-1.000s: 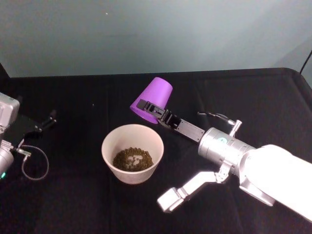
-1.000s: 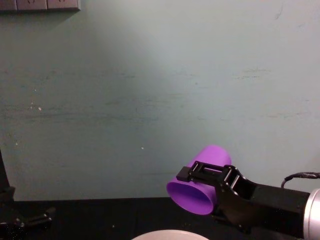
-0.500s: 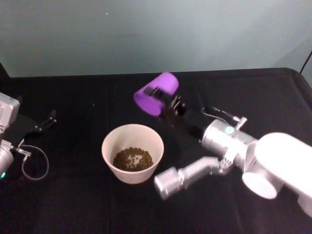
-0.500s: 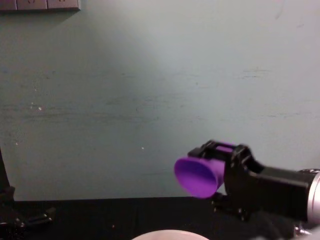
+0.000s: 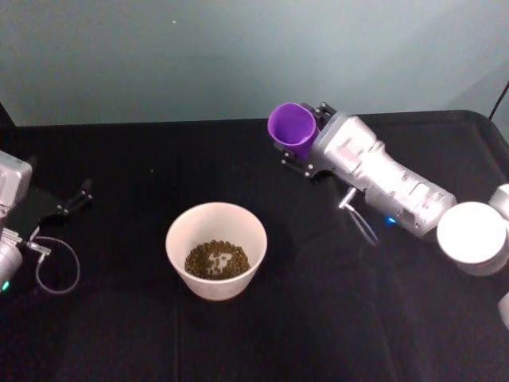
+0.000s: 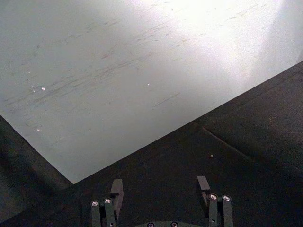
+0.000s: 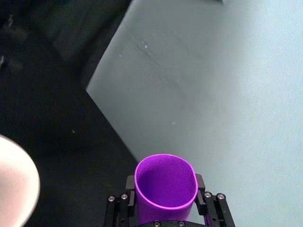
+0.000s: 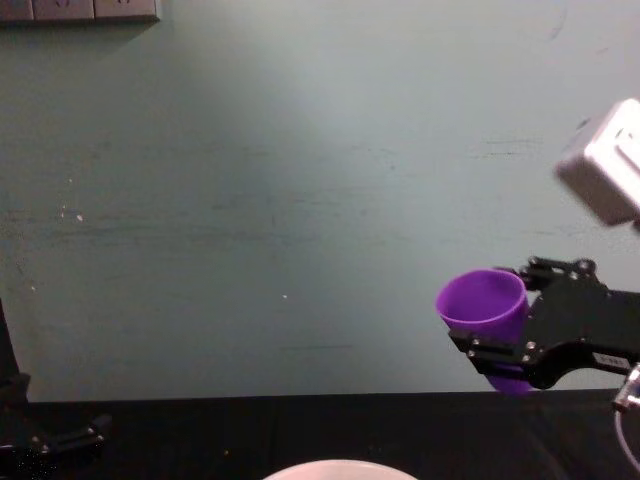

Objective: Pick up the cup and pour the mung beans from the cup into the bowl.

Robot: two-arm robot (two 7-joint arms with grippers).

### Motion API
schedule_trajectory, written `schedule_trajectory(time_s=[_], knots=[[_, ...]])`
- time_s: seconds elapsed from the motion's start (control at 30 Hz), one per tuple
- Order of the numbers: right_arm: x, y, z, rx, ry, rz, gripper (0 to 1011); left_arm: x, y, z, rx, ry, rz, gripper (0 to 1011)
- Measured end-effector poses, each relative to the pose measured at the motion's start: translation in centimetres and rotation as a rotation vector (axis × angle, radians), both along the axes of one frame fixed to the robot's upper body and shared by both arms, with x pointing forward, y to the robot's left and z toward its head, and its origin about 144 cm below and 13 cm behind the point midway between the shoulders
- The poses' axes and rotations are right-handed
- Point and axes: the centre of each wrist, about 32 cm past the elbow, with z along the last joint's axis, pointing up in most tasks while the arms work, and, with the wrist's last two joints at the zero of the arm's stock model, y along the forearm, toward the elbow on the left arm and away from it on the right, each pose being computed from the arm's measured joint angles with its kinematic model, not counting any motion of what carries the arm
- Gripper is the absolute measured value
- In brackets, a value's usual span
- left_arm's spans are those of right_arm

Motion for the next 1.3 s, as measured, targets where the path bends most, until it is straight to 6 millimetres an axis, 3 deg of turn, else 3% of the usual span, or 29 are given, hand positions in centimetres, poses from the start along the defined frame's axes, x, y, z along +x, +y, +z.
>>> schedule_trajectory(time_s=[0.13, 0.4, 0.87, 1.1, 1.3], knots=[[0.4, -0.8, -0.5, 0.159, 0.123, -0.01, 722, 0.0, 0.0, 0.0, 0.0, 0.0, 0.0, 1011], [0.6, -1.4, -0.7, 0.306, 0.268, 0.009, 722, 0.0, 0.0, 0.0, 0.0, 0.0, 0.0, 1012], [0.6, -1.3, -0.8, 0.284, 0.251, 0.006, 722, 0.0, 0.0, 0.0, 0.0, 0.0, 0.0, 1012], [0.6, -2.3, -0.1, 0.298, 0.216, 0.021, 722, 0.0, 0.0, 0.0, 0.0, 0.0, 0.0, 1011], [1.4, -2.7, -1.3, 0.345, 0.213, 0.065, 722, 0.0, 0.0, 0.0, 0.0, 0.0, 0.0, 1012]])
